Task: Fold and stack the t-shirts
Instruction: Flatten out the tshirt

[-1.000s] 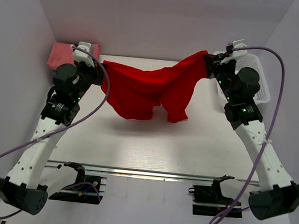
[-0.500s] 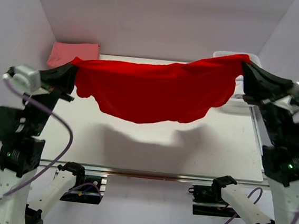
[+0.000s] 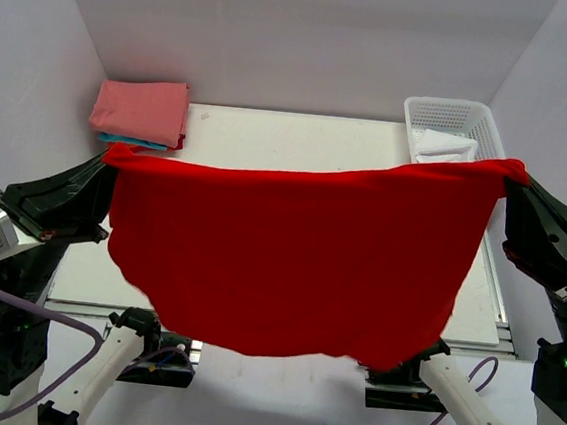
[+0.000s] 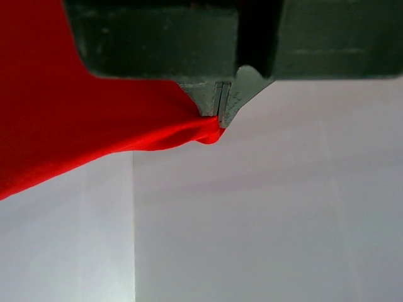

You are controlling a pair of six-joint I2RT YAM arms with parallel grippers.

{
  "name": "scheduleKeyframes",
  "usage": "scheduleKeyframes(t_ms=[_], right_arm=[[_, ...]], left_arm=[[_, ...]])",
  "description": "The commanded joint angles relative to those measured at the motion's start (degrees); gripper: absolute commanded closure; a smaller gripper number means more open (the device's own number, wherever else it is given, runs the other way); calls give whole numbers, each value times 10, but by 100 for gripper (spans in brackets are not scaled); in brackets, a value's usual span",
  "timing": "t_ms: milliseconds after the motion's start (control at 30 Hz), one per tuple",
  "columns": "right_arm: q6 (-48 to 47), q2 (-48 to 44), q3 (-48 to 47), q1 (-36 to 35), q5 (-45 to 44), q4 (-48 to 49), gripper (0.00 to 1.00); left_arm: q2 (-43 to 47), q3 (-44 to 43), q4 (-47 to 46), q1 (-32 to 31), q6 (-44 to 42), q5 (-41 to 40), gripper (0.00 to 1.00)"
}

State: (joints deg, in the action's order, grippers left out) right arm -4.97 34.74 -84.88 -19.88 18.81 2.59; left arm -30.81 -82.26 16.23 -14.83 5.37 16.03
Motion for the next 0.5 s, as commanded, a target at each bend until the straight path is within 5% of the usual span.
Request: scheduleKeyframes(t_ms=[0, 467], right_arm=[[-4, -4, 24, 3, -15, 6, 100], [8, 86, 243, 4, -124, 168, 100]], left_arm=[[-8, -3, 8, 3, 5, 7, 100], [-105, 147, -74, 3, 5, -129, 100]])
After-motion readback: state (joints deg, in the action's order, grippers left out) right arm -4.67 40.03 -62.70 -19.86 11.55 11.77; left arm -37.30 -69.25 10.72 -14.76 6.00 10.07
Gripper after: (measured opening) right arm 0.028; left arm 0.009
